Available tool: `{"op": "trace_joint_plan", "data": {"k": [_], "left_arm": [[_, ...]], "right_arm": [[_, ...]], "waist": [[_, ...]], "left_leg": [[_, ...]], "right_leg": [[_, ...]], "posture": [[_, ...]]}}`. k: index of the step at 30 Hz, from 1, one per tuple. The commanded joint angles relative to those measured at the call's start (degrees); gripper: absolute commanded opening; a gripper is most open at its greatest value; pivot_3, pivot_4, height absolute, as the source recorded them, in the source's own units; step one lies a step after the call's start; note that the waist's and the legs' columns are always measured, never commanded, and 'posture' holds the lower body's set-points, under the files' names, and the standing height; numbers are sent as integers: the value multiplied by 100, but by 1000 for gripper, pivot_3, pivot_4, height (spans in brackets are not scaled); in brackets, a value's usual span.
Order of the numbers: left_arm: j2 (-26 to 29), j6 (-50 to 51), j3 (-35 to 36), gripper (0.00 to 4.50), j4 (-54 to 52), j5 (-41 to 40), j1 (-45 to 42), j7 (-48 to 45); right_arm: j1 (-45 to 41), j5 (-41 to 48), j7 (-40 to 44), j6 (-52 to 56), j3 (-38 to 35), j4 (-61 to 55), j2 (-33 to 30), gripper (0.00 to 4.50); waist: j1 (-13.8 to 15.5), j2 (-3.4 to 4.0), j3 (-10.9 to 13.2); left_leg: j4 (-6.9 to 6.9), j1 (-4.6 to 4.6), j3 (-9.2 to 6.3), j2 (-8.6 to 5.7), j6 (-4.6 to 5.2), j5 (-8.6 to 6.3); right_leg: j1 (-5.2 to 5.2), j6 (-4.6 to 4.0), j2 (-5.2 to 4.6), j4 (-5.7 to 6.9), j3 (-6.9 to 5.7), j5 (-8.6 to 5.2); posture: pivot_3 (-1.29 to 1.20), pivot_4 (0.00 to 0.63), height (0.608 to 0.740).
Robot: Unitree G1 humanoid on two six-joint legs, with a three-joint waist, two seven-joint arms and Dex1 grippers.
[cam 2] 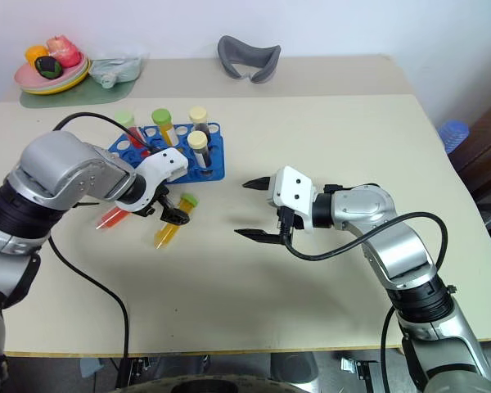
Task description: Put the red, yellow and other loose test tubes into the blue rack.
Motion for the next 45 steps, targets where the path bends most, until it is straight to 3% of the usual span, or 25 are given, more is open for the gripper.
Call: {"op": "trace_joint_plan", "data": {"k": [1, 9, 12, 16, 26, 30, 38, 40, 45], "left_arm": [[28, 46, -104, 4500, -45, -116, -88, 360], [95, 46, -286, 4500, -139, -737, 44, 1107], [75, 46, -202, 3686, -160, -910, 133, 1341], [70, 46, -86, 1852, -185, -1150, 218, 1604], [44, 46, 60, 1852, -284, -1344, 334, 2022], [36, 46, 178, 825, -310, -1393, 389, 2103], [162, -186, 376, 814, -1146, -748, 429, 1866], [397, -1119, 431, 814, -1535, -213, 645, 1615], [396, -3425, 2019, 814, -1931, -136, 1890, 261]], "right_arm": [[44, 93, -80, -11, -74, -317, -4, 4447], [10, 94, -153, -63, -31, -255, 34, 4447], [-6, 100, -172, -72, -19, -242, 52, 4500], [-7, 110, -187, -50, 7, -276, 71, 4500], [-8, 123, -212, -37, 47, -307, 91, 4500], [-4, 130, -218, -29, 59, -323, 96, 4500], [78, 275, -174, 126, -7, -370, 35, 4500], [109, 303, -201, 157, -31, -385, 35, 4500], [220, 411, -305, 259, -143, -400, 34, 4500]], "waist": [[2, 0, 0], [-3, 0, 0], [-3, 0, 0], [-4, 0, -1], [-7, 1, -1], [-10, 1, -1], [-10, 1, -1], [-10, 0, -1], [0, 3, -2]], "left_leg": [[1, 0, 0, 0, 0, 0], [2, 0, 0, 0, -2, 1], [4, 0, 0, 0, -2, 1], [13, 2, 0, 0, -2, 1], [31, 1, 0, -1, 2, -1], [32, 1, 0, -1, 1, -1], [36, -1, 0, 0, 0, 0], [37, -2, 0, 0, -2, 1], [38, -4, 5, 1, -4, 2]], "right_leg": [[0, 0, -1, 0, 0, 0], [0, 0, -1, 3, 1, 0], [0, 0, -1, 5, 1, 0], [0, 0, -1, 16, 1, 0], [3, 0, -1, 27, 2, 0], [3, 0, 0, 28, 2, 0], [2, 0, 0, 29, 2, 0], [2, 0, 0, 29, 2, 0], [0, 0, -2, 28, 3, 0]], "posture": [[0, 150, 740], [0, 150, 740], [0, 150, 740], [0, 150, 740], [0, 150, 740], [0, 150, 740], [0, 150, 740], [0, 150, 740], [0, 150, 740]]}}
